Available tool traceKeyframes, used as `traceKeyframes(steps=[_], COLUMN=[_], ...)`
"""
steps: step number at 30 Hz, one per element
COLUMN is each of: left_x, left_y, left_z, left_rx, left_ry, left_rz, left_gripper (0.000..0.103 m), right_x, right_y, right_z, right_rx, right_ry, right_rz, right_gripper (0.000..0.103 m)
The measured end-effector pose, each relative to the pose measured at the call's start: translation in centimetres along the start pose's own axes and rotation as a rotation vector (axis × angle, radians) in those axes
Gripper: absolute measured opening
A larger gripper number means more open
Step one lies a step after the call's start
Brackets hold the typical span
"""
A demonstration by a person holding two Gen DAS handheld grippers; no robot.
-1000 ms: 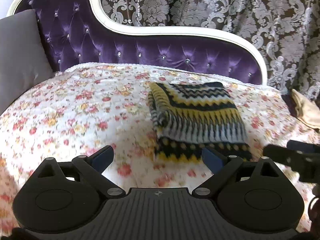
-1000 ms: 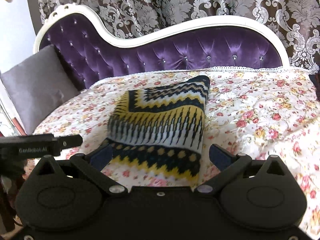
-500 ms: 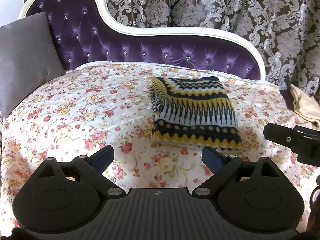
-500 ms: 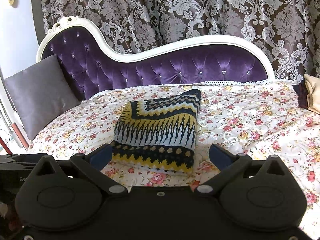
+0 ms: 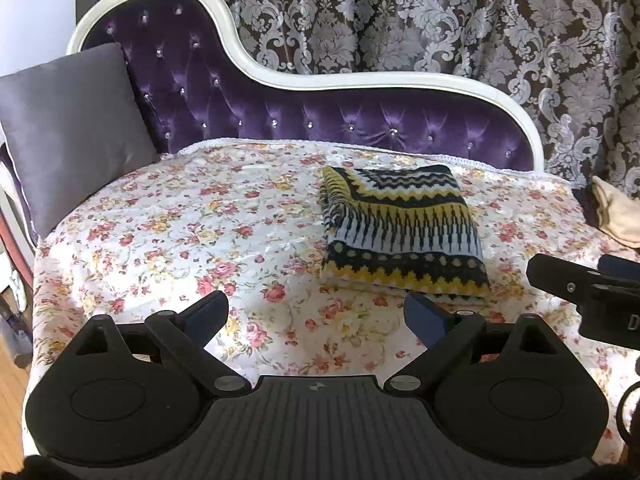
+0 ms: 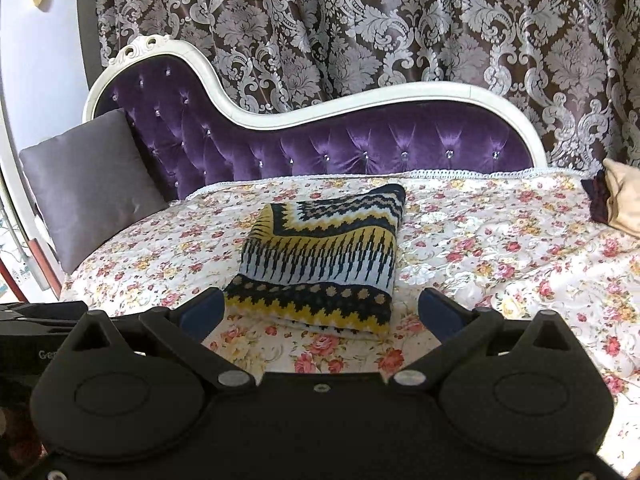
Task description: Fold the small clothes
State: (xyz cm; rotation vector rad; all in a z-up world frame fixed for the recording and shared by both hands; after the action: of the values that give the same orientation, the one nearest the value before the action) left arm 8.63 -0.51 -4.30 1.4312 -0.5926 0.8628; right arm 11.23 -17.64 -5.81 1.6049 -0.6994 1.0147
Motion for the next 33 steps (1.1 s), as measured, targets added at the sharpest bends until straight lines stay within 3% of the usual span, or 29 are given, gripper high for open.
traceKeyframes(steps=[6, 12, 33], left_x=[-0.8, -1.8, -2.8], left_y=[0.2, -0.5, -1.8], left_z=[-0.4, -1.0, 0.2], left_rx=[0.015, 0.041, 0.005], left_ry=[0.007, 0.034, 0.012], left_rz=[-0.024, -0.059, -0.119], left_gripper=[0.096, 0.096, 0.096], right_x=[-0.3, -0.6, -2.1], right_y=[0.3, -0.6, -2.3], right_z=[-0.5, -1.1, -0.3], right_rx=[-0.034, 0.004, 0.005], right_ry=[0.029, 0.03, -0.017], right_rz=[0.002, -0.028, -0.107], right_gripper=[0.103, 0.103, 0.103])
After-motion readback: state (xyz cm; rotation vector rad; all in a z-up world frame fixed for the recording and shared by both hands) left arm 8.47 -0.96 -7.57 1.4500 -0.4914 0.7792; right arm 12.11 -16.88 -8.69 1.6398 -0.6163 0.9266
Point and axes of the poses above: each gripper's, at about its wrist camera, not at the fingertips, and y roughly against the way its jaws point, z to its right, x to its top, the point moved 10 cm from there along -y, roughly the way its jaws point, and after that the axes turned 8 degrees about y, right-handed, at the moved point
